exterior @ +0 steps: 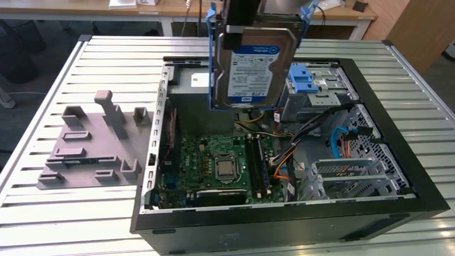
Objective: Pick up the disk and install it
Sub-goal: 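Pick up the disk, then insert the disk into the insertion slot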
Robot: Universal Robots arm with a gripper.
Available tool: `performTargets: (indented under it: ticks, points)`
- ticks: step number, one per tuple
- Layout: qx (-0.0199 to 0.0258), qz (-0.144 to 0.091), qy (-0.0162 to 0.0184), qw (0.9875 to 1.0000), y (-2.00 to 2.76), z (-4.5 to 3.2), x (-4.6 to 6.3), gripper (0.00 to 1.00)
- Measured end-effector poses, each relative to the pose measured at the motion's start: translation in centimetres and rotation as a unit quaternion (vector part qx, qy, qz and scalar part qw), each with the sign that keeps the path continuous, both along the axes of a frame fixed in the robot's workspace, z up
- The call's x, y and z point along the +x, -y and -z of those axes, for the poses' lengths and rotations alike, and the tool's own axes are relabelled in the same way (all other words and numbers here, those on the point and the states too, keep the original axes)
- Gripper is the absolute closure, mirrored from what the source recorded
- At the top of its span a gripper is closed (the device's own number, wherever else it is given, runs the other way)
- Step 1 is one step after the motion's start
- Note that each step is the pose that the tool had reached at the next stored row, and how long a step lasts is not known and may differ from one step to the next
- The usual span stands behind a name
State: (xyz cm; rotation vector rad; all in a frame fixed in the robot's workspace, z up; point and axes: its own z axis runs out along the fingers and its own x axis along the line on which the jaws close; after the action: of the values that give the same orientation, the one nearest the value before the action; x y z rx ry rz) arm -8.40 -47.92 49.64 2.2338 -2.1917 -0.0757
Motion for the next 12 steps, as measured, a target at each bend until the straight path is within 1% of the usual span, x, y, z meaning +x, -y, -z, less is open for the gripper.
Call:
performTargets:
  ticks: [6,10,12]
  points:
    - [0.0,0.0,0.0,1.0,0.12,0.08,2.5,0.64]
    - [0.0,0.0,0.0,1.0,0.24,0.12,3.8,0.64]
    - [0.0,0.0,0.0,1.0,0.34,0.15,4.3,0.64]
